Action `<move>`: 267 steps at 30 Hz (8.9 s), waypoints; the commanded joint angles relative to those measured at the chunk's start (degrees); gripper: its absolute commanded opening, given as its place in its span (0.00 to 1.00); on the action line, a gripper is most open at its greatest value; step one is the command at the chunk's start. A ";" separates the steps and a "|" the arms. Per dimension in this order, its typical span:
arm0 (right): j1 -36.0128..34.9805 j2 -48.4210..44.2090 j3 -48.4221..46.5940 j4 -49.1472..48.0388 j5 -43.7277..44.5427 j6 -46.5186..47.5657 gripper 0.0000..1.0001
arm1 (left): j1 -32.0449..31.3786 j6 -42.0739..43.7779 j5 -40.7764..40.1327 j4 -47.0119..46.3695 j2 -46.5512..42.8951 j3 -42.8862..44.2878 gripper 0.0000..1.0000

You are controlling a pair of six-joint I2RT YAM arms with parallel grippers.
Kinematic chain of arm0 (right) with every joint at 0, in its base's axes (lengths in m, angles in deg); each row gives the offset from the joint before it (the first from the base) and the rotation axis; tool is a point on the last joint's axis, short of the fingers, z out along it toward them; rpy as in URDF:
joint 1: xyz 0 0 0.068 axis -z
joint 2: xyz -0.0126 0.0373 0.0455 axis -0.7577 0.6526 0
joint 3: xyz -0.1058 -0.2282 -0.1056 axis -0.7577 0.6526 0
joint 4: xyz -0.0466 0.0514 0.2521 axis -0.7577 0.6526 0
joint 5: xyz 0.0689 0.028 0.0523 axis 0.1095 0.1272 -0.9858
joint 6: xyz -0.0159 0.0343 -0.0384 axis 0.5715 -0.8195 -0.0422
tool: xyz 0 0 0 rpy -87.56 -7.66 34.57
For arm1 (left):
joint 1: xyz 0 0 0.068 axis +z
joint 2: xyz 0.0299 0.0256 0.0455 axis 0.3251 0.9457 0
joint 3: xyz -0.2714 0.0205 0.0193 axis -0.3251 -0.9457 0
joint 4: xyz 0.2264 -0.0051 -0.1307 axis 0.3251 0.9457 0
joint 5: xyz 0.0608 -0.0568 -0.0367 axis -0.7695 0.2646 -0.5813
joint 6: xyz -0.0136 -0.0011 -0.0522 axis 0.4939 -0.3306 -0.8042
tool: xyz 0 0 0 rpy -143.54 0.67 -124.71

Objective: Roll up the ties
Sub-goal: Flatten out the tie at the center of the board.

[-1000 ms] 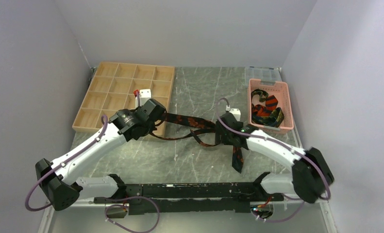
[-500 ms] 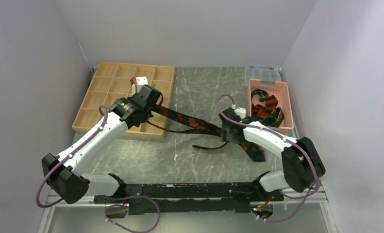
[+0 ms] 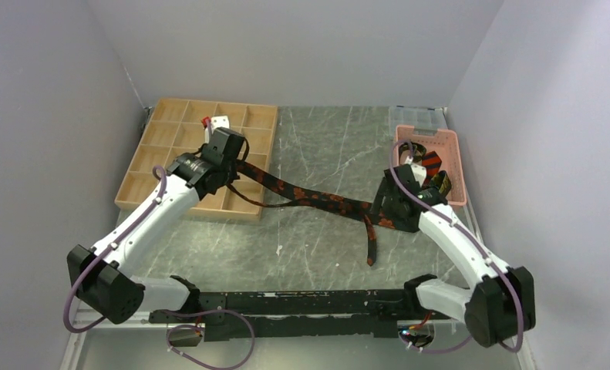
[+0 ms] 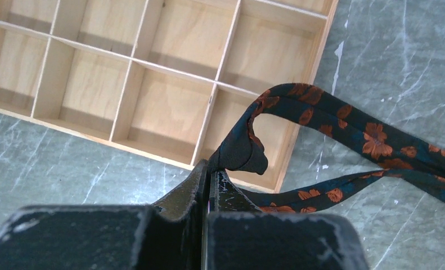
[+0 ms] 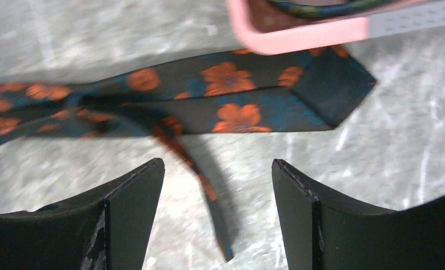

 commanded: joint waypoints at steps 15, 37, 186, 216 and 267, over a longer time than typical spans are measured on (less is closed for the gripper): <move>-8.36 5.14 9.15 -13.24 -12.10 -9.73 0.46 | 1.36 -0.71 3.65 -0.67 3.43 0.87 0.16; -20.01 26.84 -15.85 -29.12 -15.88 3.11 0.56 | -22.78 -57.38 14.17 33.34 -11.40 -4.41 0.03; -22.66 11.90 4.30 -34.74 -14.23 -1.66 0.66 | 11.14 -14.20 29.29 1.39 -29.69 -27.05 0.63; -24.38 -0.33 22.53 -24.28 -0.49 -18.01 0.66 | -12.39 -36.25 -11.70 -6.78 -32.05 -46.37 0.59; -21.88 3.16 22.65 -35.84 -6.47 -8.26 0.65 | -18.72 -41.05 -11.04 -12.36 -5.53 -43.07 0.26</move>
